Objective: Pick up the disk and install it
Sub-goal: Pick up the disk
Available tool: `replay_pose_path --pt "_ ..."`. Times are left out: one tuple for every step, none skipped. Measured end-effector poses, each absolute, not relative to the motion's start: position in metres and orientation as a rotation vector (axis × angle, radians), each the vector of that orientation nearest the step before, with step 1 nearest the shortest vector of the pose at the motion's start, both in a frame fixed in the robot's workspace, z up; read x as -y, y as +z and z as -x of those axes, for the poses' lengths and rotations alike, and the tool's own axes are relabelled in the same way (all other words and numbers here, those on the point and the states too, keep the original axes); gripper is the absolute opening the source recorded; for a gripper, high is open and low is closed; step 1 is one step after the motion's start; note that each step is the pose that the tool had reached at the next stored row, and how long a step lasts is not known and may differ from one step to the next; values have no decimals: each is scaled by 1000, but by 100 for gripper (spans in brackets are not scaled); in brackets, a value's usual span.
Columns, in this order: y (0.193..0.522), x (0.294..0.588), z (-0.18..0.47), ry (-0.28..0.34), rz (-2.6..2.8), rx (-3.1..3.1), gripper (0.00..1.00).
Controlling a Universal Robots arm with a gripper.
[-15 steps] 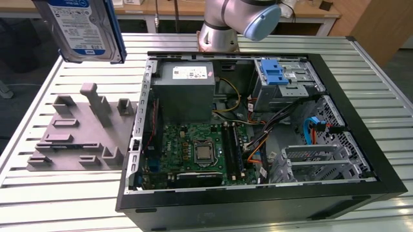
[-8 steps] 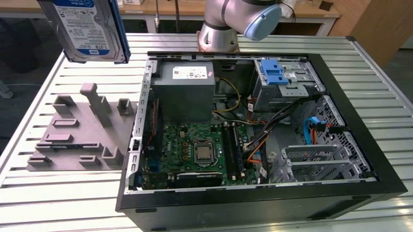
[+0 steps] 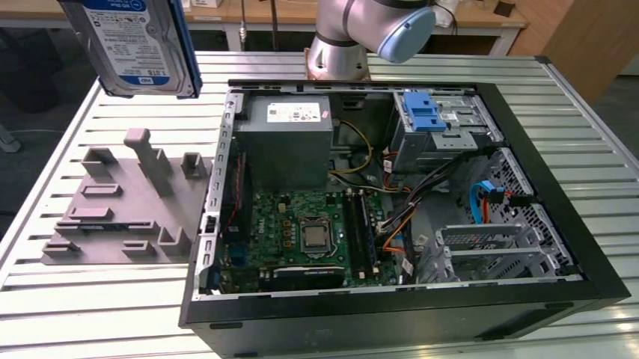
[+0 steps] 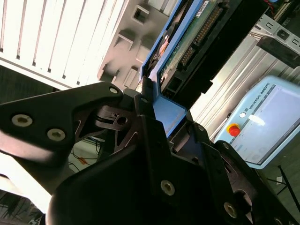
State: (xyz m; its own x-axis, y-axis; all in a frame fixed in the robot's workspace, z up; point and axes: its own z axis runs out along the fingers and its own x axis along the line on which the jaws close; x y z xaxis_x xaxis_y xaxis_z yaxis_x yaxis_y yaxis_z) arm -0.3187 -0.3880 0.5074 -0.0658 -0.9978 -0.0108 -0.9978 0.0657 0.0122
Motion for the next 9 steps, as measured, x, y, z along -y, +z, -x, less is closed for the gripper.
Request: replay_pose_path --pt "507 388 319 -26 -2147 2293 36" --pt "507 388 319 -26 -2147 2293 36" --pt "507 389 319 -26 -2147 2293 36" --pt "507 389 318 -26 -2147 2293 36" --pt "507 390 318 -26 -2147 2293 36" --pt "507 390 316 -26 -2147 2293 36" --pt "507 391 315 -26 -2147 2293 36" --pt "507 392 313 -26 -2147 2293 36" --pt "507 392 311 -26 -2147 2293 36"
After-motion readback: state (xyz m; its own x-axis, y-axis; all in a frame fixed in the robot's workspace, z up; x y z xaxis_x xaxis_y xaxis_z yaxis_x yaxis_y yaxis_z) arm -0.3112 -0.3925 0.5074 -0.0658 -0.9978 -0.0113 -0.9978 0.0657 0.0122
